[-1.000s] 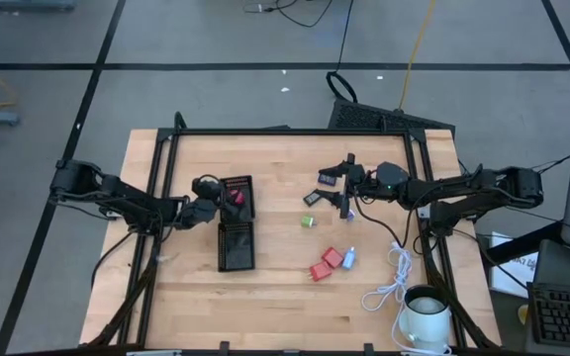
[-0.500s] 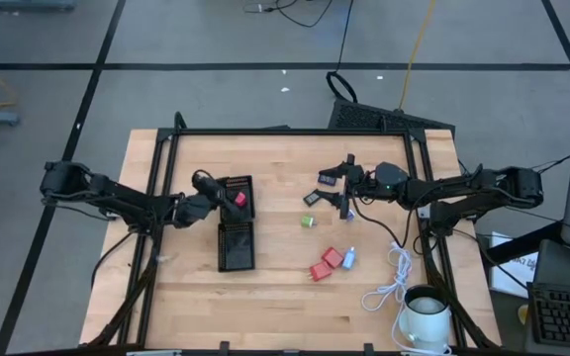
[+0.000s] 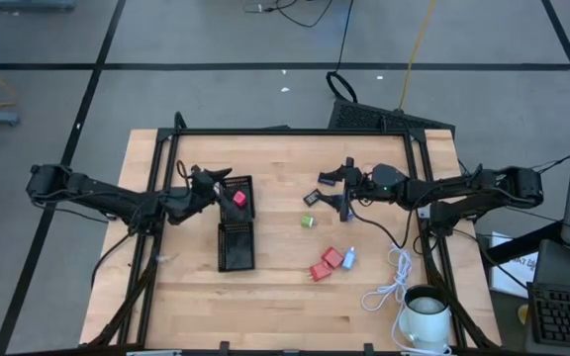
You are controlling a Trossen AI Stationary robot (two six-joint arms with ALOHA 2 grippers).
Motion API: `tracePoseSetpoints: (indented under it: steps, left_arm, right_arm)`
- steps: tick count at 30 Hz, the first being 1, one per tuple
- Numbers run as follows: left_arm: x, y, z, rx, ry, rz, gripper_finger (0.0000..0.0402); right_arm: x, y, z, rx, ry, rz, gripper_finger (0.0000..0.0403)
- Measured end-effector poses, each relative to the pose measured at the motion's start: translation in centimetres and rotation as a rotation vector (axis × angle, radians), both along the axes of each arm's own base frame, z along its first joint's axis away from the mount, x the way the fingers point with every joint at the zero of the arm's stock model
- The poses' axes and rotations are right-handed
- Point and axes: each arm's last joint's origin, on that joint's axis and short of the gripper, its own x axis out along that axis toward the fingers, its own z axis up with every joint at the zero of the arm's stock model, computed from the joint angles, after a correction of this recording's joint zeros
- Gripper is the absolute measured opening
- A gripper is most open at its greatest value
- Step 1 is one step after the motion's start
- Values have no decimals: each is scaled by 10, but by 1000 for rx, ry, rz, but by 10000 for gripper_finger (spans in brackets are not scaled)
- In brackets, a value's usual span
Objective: Pick & Place Office items
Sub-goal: Put the violet white charger adapter into the top black bin
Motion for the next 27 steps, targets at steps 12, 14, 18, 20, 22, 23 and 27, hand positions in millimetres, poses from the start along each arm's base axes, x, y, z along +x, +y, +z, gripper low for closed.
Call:
tracePoseSetpoints:
  steps: [12, 14, 18, 20, 22, 23, 27]
  left_arm:
    - [0, 0, 0, -2, 3, -18, 269]
    - [0, 0, 0, -2, 4, -18, 269]
    - [0, 0, 0, -2, 4, -14, 269]
    - [0, 0, 0, -2, 4, -14, 269]
    - [0, 0, 0, -4, 2, -13, 269]
    - [0, 0, 0, -8, -1, -13, 269]
    - [0, 0, 0, -22, -11, -11, 269]
  right_arm:
    - [-1, 18, -22, 82, 389, 54, 284]
    - [-2, 25, -22, 93, 514, 27, 282]
    - [-12, 36, -22, 81, 786, -32, 281]
    - [-18, 38, -24, 92, 871, -24, 281]
    - [-24, 38, -27, 109, 940, -36, 280]
    - [-26, 38, -28, 117, 966, -47, 280]
    - [-29, 33, -30, 205, 976, -124, 280]
